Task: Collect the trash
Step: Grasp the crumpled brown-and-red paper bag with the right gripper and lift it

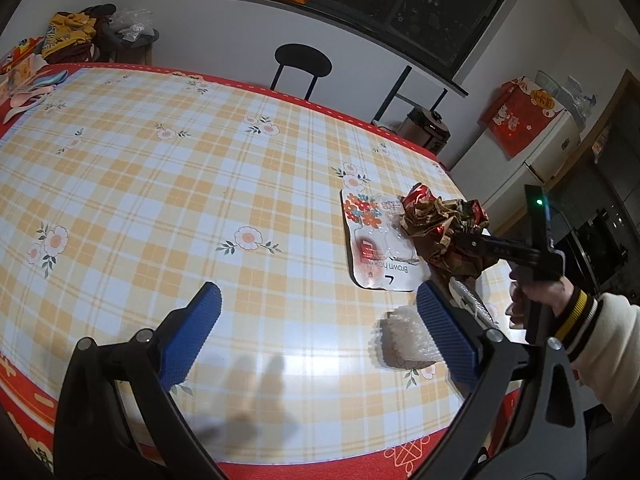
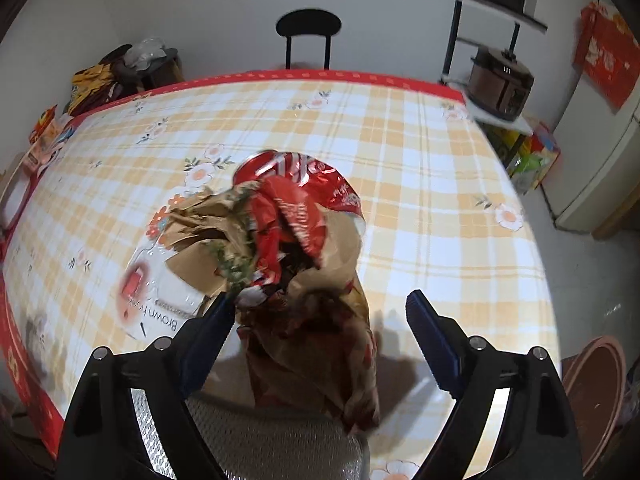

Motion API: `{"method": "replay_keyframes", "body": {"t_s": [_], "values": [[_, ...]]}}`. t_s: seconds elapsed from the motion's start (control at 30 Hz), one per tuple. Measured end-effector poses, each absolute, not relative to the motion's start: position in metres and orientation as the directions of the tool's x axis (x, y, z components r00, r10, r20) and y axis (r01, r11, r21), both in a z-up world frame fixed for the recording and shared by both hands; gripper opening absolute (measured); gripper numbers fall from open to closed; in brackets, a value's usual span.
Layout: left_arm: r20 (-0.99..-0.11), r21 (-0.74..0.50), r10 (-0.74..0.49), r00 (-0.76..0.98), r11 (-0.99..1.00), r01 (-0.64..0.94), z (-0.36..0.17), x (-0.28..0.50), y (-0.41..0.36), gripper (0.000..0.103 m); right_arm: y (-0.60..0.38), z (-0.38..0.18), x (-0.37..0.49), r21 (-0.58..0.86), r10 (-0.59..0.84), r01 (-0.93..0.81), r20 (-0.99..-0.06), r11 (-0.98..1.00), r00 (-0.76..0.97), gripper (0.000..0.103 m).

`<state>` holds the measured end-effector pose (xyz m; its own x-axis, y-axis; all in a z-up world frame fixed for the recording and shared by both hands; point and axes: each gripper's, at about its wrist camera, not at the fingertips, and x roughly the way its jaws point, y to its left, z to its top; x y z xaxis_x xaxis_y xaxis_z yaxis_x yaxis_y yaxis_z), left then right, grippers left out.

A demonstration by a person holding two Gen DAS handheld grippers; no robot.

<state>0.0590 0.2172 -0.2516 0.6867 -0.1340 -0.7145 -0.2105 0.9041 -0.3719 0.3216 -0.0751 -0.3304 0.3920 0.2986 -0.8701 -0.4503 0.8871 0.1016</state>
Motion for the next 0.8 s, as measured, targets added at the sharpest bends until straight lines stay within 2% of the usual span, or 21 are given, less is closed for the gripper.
{"method": "replay_keyframes", "body": {"t_s": [0.03, 0.07, 0.17, 0.5, 0.8], "values": [[-0.716, -0.375, -0.139, 0.684, 0.903, -0.209, -0.253, 0.060, 0.217, 0.096, -0.076, -0.332, 0.322, 0.127, 0.317, -0.452, -0.872, 0.883, 0.374, 0.072], [-0.716, -0.379, -0.145, 0.682, 0.902, -0.207, -0.254, 0.061, 0.216, 0.096, -0.076, -0.333, 0.323, 0.158, 0.340, -0.454, -0.871, 0.877, 0.354, 0.062], [-0.713, -0.395, -0.168, 0.680, 0.898, -0.192, -0.255, 0.065, 0.212, 0.096, -0.076, -0.329, 0.315, 0.164, 0.352, -0.458, -0.863, 0.874, 0.362, 0.056], [-0.695, -0.424, -0.267, 0.668, 0.902, -0.081, -0.250, 0.089, 0.181, 0.088, -0.101, -0.285, 0.281, 0.207, 0.407, -0.415, -0.777, 0.886, 0.481, 0.053], [-0.694, -0.437, -0.353, 0.627, 0.899, 0.023, -0.252, 0.107, 0.143, 0.083, -0.149, -0.254, 0.251, 0.211, 0.374, -0.324, -0.704, 0.922, 0.604, 0.053]]}}
